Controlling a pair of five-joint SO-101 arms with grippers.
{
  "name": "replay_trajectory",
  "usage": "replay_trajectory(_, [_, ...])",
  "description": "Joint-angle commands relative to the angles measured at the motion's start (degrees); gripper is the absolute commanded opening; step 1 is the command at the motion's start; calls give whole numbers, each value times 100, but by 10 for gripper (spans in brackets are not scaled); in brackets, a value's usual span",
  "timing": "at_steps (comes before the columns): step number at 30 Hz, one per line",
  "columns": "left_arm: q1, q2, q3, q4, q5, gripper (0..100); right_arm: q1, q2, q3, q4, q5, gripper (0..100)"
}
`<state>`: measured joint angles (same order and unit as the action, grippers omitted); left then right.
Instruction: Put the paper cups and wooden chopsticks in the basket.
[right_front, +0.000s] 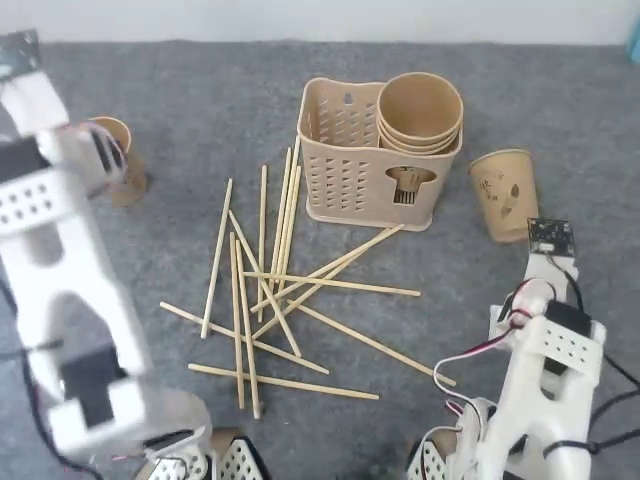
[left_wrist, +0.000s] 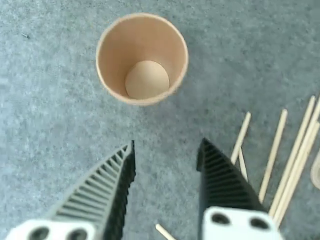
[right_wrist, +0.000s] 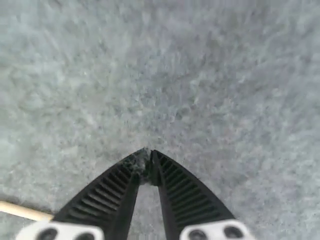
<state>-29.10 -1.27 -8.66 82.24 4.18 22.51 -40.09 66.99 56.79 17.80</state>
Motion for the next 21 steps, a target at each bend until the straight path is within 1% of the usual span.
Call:
replay_trajectory(1, [-35,1345,-2044,510,-70,139,48,-189,18,-171,88,9])
replay_trajectory(6, [18,2989,-3776,712,-70,167,57,-189,35,-145,88,9])
replay_trajectory(12, [123,4677,-5429,835,-70,179,66,-189,44,-145,88,9])
replay_trajectory(15, [237,5231,-6229,1292,-114,179,57,-180,44,-171,88,9])
replay_trajectory(18, [343,5609,-7073,1811,-343,179,57,-171,44,-189,88,9])
replay_trajectory(21, [369,5829,-7530,1837,-457,180,57,-171,44,-189,88,9])
